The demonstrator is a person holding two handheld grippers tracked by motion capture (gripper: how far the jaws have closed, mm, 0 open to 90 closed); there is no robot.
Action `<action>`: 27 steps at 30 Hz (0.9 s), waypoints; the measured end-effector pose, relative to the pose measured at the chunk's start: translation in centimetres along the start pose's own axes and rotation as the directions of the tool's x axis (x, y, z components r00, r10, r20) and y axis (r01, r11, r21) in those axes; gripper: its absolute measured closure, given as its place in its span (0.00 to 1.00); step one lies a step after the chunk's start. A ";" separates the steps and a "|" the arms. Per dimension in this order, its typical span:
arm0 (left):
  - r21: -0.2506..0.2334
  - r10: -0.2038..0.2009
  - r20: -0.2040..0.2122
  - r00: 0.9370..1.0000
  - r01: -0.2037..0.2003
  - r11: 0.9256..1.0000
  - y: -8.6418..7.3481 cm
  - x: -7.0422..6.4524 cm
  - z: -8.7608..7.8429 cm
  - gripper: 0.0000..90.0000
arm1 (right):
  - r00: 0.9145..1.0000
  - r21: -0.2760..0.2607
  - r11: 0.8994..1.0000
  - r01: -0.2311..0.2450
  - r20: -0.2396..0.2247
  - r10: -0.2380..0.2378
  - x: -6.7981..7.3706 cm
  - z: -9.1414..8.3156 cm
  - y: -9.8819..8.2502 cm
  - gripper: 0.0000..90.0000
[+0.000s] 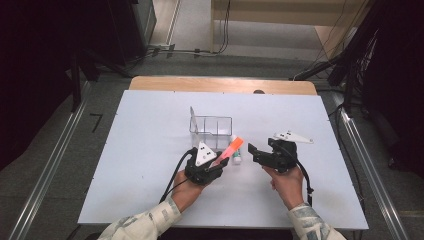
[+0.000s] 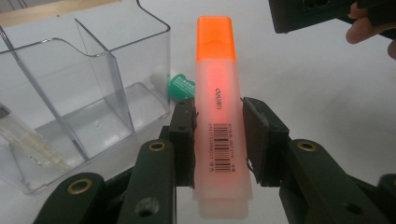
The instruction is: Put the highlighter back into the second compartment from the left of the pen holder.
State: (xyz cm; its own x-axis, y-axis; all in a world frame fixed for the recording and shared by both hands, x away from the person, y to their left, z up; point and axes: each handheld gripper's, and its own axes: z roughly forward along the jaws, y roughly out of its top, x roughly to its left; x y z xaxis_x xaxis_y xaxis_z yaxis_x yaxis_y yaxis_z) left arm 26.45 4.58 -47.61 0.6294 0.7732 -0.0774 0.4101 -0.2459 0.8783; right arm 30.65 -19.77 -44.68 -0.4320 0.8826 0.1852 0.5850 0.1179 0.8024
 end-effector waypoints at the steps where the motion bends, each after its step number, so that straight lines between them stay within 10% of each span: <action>1: 0.001 -0.001 0.000 1.000 0.001 1.000 0.0 0.0 0.0 0.74 | 1.000 -0.003 1.000 -0.002 -0.005 0.002 0.1 0.0 0.1 0.21; 27: -0.011 -0.018 -0.011 1.000 0.018 1.000 0.0 0.3 0.1 0.74 | 0.996 -0.006 1.000 0.017 -0.092 -0.018 3.2 1.2 0.7 0.22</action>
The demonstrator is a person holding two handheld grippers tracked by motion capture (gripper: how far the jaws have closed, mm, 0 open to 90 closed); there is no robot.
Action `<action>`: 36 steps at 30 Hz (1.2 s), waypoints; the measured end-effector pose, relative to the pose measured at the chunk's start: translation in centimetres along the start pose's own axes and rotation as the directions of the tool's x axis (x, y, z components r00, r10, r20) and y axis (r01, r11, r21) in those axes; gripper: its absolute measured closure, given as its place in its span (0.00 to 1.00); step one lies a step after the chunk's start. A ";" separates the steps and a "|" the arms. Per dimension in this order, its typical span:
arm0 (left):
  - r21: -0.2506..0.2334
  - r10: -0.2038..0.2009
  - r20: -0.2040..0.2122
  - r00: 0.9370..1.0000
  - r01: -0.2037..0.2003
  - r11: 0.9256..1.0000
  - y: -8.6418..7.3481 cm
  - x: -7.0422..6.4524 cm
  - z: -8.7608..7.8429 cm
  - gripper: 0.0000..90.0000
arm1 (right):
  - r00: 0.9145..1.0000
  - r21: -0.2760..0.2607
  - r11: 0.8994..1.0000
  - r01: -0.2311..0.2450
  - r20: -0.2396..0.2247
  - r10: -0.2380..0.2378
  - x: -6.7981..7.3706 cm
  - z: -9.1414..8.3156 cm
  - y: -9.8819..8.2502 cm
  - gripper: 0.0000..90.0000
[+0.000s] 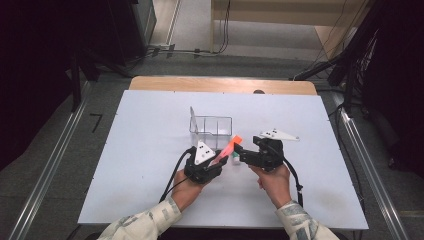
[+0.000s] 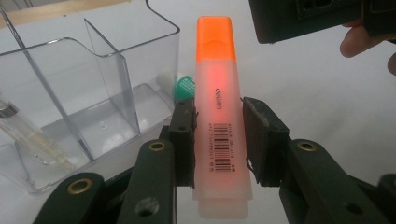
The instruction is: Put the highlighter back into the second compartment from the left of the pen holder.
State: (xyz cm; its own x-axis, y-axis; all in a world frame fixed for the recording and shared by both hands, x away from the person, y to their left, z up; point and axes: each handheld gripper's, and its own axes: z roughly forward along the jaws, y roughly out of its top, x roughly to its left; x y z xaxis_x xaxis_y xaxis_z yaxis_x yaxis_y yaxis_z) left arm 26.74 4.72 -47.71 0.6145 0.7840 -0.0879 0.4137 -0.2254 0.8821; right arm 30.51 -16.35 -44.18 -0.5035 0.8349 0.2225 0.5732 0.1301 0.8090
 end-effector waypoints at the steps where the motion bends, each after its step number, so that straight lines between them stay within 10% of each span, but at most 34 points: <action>1: 0.000 0.000 0.000 1.000 0.000 1.000 0.0 0.0 0.0 0.74 | 1.000 0.000 1.000 0.002 -0.002 -0.002 0.1 0.1 0.0 0.22; 36: -0.032 0.003 0.018 1.000 -0.003 0.999 0.0 -0.7 -0.3 0.74 | 0.996 0.045 0.998 -0.048 -0.075 0.051 0.3 2.8 -0.1 0.30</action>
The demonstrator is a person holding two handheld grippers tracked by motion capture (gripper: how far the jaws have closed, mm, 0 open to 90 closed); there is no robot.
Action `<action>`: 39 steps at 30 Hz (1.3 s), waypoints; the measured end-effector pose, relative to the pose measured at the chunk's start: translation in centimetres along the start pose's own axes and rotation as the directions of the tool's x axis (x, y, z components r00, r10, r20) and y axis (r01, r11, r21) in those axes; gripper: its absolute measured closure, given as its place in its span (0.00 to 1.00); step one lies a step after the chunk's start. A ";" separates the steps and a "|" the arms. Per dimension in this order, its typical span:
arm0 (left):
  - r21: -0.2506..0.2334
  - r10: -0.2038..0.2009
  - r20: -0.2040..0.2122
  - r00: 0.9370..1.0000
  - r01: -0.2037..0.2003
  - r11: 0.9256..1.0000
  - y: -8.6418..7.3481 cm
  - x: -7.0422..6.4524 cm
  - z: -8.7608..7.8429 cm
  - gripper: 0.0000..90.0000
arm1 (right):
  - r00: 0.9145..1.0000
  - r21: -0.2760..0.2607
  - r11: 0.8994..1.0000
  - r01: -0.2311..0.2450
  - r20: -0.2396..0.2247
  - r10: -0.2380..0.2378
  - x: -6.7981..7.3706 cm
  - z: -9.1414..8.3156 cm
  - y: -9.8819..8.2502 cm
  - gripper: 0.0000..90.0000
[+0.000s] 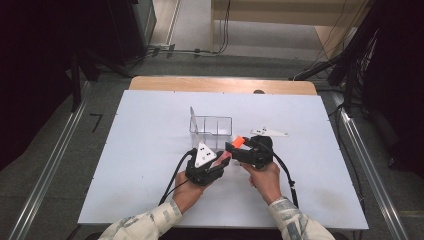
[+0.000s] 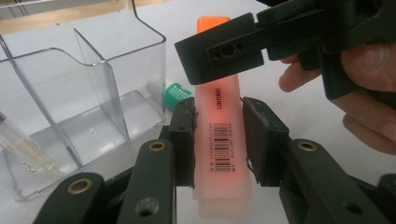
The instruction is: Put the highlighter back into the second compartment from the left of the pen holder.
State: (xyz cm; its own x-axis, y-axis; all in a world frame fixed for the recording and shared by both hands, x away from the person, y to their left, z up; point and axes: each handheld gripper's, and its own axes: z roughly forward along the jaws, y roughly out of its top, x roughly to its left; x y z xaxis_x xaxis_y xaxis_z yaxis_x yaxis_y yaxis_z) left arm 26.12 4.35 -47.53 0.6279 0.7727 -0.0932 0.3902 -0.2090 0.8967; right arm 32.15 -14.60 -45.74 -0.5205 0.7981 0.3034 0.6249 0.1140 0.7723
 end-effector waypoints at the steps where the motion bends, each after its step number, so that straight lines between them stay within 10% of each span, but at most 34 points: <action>1: 0.000 0.000 0.002 1.000 0.000 1.000 0.0 0.0 0.0 0.74 | 1.000 0.003 1.000 -0.008 -0.010 0.008 0.0 0.1 0.0 0.32; 17: 0.020 -0.008 0.003 1.000 0.008 1.000 -0.3 0.0 0.3 0.74 | 0.994 0.006 0.997 -0.081 -0.078 0.081 -0.8 0.0 0.2 0.55; 29: 0.046 -0.017 0.010 1.000 0.017 0.999 -0.6 0.2 0.7 0.73 | 0.953 -0.002 0.977 -0.212 -0.221 0.207 -1.6 -0.6 0.5 0.79; 39: 0.048 -0.012 0.013 1.000 0.012 0.999 -0.6 0.3 0.7 0.65 | 0.939 0.001 0.971 -0.241 -0.254 0.233 -1.8 -0.7 0.6 0.80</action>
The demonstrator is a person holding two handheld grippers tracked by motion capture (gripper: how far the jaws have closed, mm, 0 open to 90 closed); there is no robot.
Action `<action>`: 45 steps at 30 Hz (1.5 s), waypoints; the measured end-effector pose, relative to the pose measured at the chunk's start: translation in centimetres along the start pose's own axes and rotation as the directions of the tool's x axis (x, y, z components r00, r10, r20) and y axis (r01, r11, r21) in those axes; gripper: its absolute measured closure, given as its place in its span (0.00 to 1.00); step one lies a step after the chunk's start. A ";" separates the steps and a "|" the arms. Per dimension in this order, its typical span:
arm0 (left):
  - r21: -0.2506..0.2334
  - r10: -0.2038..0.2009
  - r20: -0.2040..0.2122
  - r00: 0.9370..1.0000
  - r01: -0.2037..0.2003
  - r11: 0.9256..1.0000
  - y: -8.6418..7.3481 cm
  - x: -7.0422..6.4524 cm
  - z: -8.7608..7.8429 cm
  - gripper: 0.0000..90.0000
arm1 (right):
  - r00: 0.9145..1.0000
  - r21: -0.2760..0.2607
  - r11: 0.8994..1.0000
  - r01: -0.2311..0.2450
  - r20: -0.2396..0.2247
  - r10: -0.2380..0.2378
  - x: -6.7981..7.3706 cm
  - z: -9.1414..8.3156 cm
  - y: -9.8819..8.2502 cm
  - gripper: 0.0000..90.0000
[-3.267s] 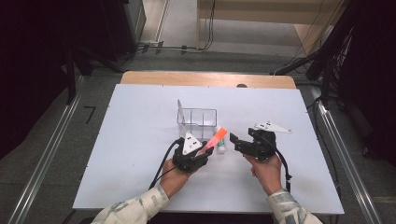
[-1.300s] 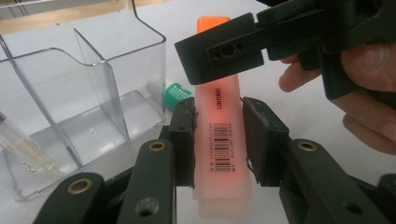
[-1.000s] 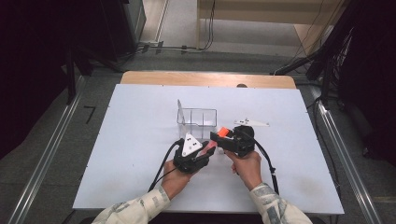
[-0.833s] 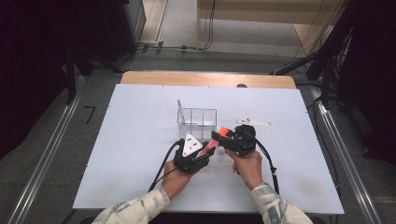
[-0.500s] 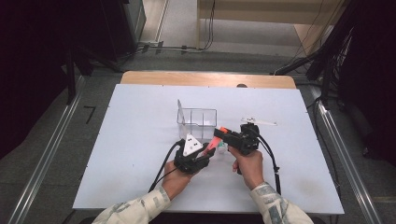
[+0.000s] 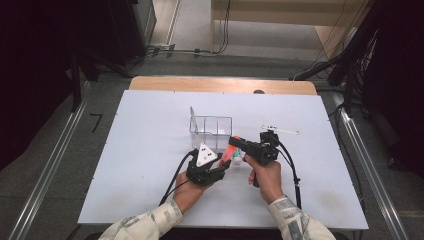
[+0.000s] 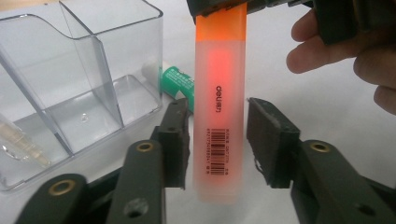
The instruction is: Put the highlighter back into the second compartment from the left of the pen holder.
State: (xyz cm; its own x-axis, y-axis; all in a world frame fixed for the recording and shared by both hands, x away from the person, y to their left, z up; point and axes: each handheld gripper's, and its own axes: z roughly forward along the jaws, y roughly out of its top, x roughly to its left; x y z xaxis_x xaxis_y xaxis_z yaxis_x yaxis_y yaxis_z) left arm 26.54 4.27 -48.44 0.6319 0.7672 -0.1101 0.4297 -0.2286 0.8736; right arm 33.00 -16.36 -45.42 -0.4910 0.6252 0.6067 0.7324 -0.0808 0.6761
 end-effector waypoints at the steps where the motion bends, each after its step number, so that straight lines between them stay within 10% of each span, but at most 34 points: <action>1: 0.000 0.002 0.000 1.000 -0.002 1.000 0.0 0.0 0.0 0.65 | 1.000 0.000 1.000 -0.002 -0.001 0.002 -0.1 -0.1 0.0 0.80; 18: 0.012 -0.004 -0.024 1.000 0.004 1.000 0.0 0.6 -1.0 0.46 | 1.000 -0.025 0.999 -0.026 0.010 0.026 -0.9 -0.6 0.4 0.80; 45: -0.012 -0.060 -0.153 0.986 0.059 0.998 -1.0 5.1 -5.5 0.28 | 0.999 -0.095 0.994 -0.045 -0.029 0.043 0.1 0.1 2.8 0.80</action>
State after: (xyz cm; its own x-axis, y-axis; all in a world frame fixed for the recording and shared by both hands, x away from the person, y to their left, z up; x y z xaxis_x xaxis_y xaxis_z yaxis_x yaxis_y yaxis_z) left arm 25.82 11.74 -47.25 0.4989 0.8622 -0.0882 0.4585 -0.1761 0.8711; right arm 35.04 -16.43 -43.50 -0.4727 0.5987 0.6466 0.7056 -0.1825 0.6848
